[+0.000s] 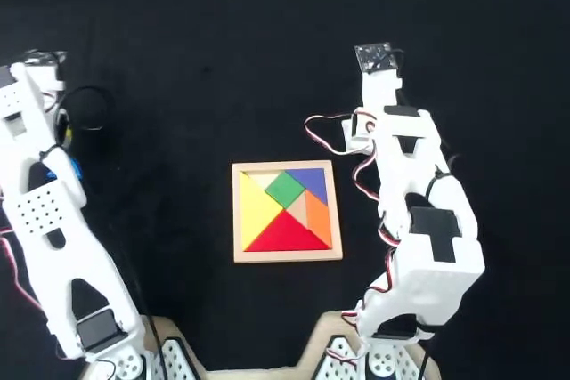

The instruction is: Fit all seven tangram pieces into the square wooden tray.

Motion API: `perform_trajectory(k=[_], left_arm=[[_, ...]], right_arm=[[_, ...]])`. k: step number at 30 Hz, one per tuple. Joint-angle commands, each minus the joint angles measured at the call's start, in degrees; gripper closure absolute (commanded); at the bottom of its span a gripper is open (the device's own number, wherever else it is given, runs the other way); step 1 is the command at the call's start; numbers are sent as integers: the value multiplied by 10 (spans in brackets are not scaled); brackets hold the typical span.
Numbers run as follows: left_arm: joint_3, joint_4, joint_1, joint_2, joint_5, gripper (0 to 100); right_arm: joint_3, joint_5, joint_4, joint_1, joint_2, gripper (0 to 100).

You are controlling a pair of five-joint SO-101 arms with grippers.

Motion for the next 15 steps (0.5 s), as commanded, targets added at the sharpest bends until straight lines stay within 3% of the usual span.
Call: perform_trajectory(k=[1, 9, 12, 15], left_arm=[[65, 10, 80, -27, 7, 971], [252, 7, 190, -181, 25, 971], [316, 3, 198, -239, 33, 971], [327, -6, 170, -329, 113, 971]], right_arm=[[-38, 5, -5, -11, -1, 987], [-38, 5, -4, -11, -1, 987], [-38, 5, -4, -11, -1, 987], [-38, 6, -4, -11, -1, 987]])
